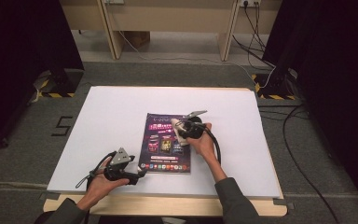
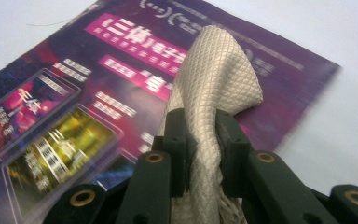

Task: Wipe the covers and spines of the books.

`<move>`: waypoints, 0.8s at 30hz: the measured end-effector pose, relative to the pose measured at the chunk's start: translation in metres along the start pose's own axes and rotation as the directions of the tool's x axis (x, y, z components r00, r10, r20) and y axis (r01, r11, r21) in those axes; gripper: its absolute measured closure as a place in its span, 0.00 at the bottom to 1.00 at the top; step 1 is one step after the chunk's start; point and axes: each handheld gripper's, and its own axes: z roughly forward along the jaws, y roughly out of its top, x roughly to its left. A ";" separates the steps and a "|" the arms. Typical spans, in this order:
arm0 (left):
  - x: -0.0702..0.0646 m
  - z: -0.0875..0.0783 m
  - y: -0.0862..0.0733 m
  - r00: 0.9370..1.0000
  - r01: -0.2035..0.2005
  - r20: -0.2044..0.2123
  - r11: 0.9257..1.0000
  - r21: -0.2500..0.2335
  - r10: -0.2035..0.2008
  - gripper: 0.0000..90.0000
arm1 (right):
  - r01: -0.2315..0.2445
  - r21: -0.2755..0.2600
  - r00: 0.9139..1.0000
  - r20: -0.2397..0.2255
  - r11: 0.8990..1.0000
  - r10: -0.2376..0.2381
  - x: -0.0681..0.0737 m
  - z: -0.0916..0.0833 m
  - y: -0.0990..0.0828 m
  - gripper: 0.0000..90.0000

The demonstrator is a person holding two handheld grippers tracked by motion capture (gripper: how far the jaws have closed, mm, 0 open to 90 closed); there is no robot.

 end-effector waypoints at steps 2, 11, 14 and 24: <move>0.000 -0.001 -0.001 1.000 -0.003 0.000 1.000 0.009 0.003 0.23 | -0.016 -0.016 1.000 0.002 1.000 0.016 -0.005 -0.005 -0.006 0.85; -0.001 -0.003 -0.001 1.000 -0.002 -0.005 1.000 -0.002 0.002 0.24 | -0.014 -0.014 0.999 0.035 1.000 0.014 -0.010 -0.008 -0.007 0.85; 0.000 -0.006 -0.002 1.000 -0.003 -0.005 1.000 0.000 0.003 0.24 | -0.019 -0.009 0.998 0.064 1.000 0.019 -0.015 -0.011 -0.007 0.85; -0.001 -0.006 -0.004 1.000 0.001 -0.009 1.000 0.004 -0.001 0.24 | -0.015 -0.005 0.995 0.098 1.000 0.015 -0.011 -0.008 -0.003 0.86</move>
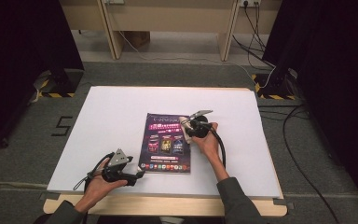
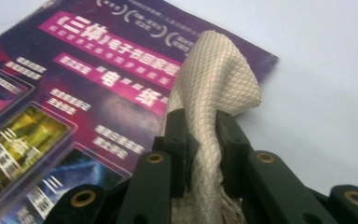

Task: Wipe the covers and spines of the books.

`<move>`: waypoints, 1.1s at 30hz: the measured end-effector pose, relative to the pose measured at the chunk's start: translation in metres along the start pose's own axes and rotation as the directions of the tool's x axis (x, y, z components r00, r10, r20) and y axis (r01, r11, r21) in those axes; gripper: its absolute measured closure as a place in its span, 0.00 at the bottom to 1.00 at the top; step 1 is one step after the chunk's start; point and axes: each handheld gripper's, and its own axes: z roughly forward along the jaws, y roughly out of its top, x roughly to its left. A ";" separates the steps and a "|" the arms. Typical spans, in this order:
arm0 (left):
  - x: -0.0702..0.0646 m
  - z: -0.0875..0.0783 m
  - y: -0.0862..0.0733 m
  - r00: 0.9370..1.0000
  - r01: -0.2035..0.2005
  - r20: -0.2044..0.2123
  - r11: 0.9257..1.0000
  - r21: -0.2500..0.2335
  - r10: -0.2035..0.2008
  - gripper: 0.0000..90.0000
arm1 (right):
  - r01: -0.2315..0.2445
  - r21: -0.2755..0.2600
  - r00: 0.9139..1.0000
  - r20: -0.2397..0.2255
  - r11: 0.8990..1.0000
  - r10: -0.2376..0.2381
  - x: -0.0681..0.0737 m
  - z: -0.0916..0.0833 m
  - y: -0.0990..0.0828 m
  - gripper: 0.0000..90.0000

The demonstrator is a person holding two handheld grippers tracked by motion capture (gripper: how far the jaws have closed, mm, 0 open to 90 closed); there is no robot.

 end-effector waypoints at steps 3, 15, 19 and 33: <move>0.000 0.000 0.001 1.000 0.000 0.002 1.000 -0.004 0.000 0.24 | 0.021 -0.001 1.000 -0.005 1.000 -0.021 0.009 0.004 0.003 0.86; -0.002 0.001 0.000 1.000 -0.009 0.022 1.000 -0.001 0.009 0.25 | 0.167 -0.012 0.971 -0.173 0.986 -0.166 0.088 0.027 0.018 0.86; -0.002 0.001 0.000 1.000 -0.009 0.022 1.000 -0.006 0.009 0.26 | 0.180 -0.018 0.958 -0.225 0.984 -0.179 0.110 0.036 0.023 0.86; -0.001 -0.002 0.000 1.000 -0.011 0.018 1.000 -0.005 0.011 0.26 | 0.135 0.003 0.977 -0.168 0.991 -0.132 0.072 0.017 0.009 0.85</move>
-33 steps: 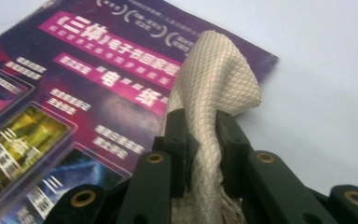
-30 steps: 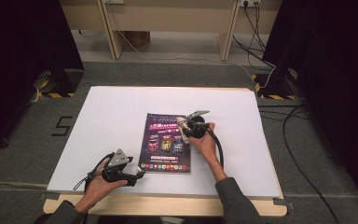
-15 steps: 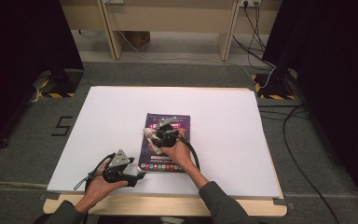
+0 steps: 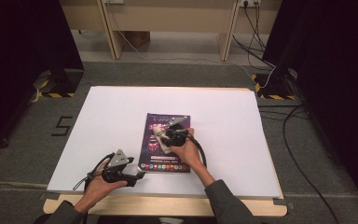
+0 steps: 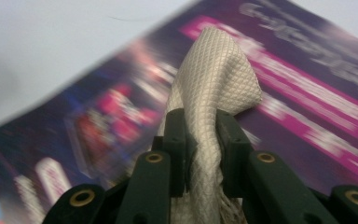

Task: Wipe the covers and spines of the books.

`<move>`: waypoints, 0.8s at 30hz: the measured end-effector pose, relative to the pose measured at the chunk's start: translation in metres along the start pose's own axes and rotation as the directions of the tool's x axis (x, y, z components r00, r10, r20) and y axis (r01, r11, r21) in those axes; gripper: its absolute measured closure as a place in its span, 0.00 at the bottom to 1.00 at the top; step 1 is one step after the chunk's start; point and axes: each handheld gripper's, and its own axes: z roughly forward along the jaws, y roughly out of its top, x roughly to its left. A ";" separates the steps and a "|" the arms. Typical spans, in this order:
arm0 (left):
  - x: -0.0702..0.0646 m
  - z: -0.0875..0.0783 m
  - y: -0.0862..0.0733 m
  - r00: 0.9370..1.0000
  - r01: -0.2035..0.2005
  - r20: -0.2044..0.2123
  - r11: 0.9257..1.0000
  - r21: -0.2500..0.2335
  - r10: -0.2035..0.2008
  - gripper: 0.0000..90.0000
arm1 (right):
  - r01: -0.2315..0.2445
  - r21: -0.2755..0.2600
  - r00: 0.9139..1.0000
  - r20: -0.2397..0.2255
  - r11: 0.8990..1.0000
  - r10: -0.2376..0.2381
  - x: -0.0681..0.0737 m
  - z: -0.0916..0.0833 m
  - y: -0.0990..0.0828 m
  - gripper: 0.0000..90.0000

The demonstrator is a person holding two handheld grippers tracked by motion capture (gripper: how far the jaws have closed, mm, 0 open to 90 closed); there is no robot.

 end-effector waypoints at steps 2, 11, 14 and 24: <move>0.000 -0.001 0.000 1.000 -0.005 0.003 1.000 -0.001 0.005 0.26 | -0.025 -0.003 0.998 0.053 1.000 0.025 -0.018 -0.010 -0.007 0.85; -0.001 -0.001 0.000 1.000 -0.007 0.002 1.000 -0.002 0.007 0.26 | -0.179 -0.058 0.976 0.116 0.982 0.184 -0.068 -0.030 -0.026 0.85; -0.002 -0.001 0.000 1.000 -0.011 0.004 1.000 0.001 0.011 0.26 | -0.148 -0.048 0.978 0.140 0.988 0.153 -0.063 -0.029 -0.024 0.86; -0.003 0.001 0.000 1.000 -0.021 0.010 1.000 0.009 0.021 0.26 | -0.064 -0.021 0.997 0.047 0.998 0.065 -0.018 -0.012 -0.012 0.86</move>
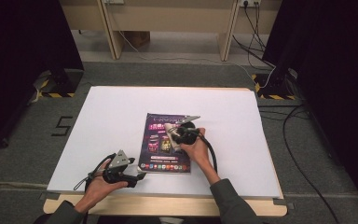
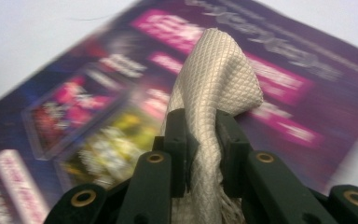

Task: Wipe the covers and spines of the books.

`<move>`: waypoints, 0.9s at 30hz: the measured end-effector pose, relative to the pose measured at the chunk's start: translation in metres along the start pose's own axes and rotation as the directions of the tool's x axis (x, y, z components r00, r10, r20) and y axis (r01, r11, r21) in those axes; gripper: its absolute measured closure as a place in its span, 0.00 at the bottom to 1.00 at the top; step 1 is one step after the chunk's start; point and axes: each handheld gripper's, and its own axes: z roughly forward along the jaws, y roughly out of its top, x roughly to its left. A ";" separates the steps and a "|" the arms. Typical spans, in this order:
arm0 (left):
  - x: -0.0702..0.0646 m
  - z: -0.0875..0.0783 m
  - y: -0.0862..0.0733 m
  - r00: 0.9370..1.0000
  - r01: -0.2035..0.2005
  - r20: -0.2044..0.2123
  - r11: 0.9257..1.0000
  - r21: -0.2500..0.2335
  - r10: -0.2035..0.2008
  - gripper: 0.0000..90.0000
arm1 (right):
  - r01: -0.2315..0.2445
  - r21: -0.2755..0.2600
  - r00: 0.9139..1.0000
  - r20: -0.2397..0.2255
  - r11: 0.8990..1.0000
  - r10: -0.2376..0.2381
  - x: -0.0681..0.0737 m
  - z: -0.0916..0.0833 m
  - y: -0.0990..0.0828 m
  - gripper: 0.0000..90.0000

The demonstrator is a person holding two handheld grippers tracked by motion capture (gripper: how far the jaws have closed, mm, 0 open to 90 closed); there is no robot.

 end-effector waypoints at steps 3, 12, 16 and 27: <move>0.000 0.000 0.000 1.000 0.000 0.003 1.000 -0.005 0.000 0.26 | 0.036 -0.005 0.998 -0.051 0.999 -0.036 0.021 0.010 0.005 0.86; 0.000 0.000 0.000 1.000 0.000 0.003 1.000 0.001 0.000 0.27 | 0.128 0.005 0.980 -0.151 0.992 -0.125 0.068 0.022 0.010 0.86; 0.000 0.000 0.000 1.000 -0.003 0.002 1.000 0.000 0.003 0.27 | 0.111 0.001 0.981 -0.163 0.994 -0.109 0.065 0.021 0.009 0.85; 0.001 -0.001 0.000 1.000 0.003 0.000 1.000 -0.006 -0.003 0.27 | 0.023 0.013 0.999 -0.048 1.000 -0.022 0.014 0.002 0.000 0.85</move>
